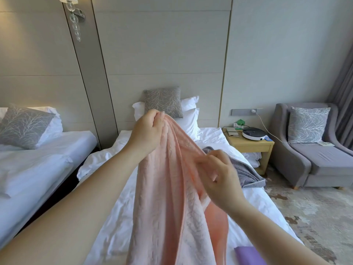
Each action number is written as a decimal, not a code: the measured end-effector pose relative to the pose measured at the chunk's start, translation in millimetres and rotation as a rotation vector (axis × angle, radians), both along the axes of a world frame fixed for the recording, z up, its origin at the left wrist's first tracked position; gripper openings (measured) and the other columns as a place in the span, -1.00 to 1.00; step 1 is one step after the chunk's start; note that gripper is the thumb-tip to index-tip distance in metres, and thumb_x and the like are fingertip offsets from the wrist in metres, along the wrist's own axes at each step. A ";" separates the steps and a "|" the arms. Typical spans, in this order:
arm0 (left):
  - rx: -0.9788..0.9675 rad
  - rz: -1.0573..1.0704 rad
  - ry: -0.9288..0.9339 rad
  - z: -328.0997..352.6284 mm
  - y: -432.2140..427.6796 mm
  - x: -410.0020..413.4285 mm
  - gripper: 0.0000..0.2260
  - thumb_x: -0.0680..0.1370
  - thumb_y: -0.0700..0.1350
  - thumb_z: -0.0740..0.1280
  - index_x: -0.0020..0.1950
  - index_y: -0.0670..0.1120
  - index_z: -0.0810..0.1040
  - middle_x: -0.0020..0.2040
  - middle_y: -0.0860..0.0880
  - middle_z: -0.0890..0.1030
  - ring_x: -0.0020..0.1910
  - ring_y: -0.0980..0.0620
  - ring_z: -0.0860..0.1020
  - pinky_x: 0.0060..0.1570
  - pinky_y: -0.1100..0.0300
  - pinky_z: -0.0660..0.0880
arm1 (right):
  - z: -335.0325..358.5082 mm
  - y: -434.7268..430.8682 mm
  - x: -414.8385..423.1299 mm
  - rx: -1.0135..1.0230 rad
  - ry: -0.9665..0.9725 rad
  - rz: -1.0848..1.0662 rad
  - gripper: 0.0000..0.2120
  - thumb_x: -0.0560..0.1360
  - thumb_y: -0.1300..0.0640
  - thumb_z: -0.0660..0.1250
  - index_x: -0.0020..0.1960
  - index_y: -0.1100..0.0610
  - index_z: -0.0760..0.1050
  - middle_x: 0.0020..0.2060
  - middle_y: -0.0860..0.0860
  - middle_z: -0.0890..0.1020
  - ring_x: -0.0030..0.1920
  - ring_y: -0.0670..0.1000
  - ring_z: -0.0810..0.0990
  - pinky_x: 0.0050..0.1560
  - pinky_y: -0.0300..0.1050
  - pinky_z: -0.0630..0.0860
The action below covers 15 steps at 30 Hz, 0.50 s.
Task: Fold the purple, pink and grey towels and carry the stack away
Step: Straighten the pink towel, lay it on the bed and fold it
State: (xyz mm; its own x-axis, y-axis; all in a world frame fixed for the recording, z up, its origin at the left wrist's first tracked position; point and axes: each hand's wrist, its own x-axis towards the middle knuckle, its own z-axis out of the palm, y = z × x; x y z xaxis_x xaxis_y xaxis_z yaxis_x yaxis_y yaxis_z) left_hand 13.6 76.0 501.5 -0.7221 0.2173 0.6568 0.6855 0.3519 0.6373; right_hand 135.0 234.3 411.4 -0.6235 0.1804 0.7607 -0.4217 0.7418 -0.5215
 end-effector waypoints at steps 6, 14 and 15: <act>0.065 -0.022 0.000 3.1 13.9 8.1 -0.64 0.65 -0.13 0.14 -0.35 -0.07 0.22 -0.46 0.10 0.26 -0.52 0.26 0.33 -0.45 0.43 0.27 | -22.8 -21.2 -13.2 -0.046 -0.386 0.005 -0.77 0.39 -0.15 0.41 -0.09 -0.01 0.58 -0.07 -0.13 0.46 -0.14 -0.12 0.54 -0.10 -0.12 0.52; 0.171 -0.070 0.024 25.2 4.7 10.3 -0.63 0.65 -0.13 0.14 -0.36 -0.03 0.19 -0.55 0.17 0.25 -0.50 0.23 0.27 -0.44 0.39 0.24 | -36.2 -26.6 -42.8 0.099 -0.455 -0.094 -0.75 0.40 -0.03 0.41 -0.27 0.08 0.39 -0.16 -0.11 0.34 -0.22 0.02 0.44 -0.30 -0.08 0.40; 0.183 -0.059 0.029 27.8 0.8 9.7 -0.63 0.65 -0.12 0.14 -0.36 -0.03 0.19 -0.54 0.16 0.25 -0.50 0.22 0.25 -0.44 0.38 0.23 | -38.2 -24.7 -44.2 0.104 -0.458 -0.073 -0.76 0.38 0.00 0.43 -0.26 0.11 0.43 -0.14 -0.08 0.37 -0.19 0.04 0.46 -0.26 -0.06 0.44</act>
State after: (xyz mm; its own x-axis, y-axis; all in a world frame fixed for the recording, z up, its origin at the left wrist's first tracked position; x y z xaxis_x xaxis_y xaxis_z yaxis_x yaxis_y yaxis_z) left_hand 23.3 76.8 529.3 -0.6917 0.1338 0.7097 0.7207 0.1908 0.6665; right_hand 90.8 209.6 373.3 -0.8878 0.1734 0.4264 -0.1104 0.8191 -0.5629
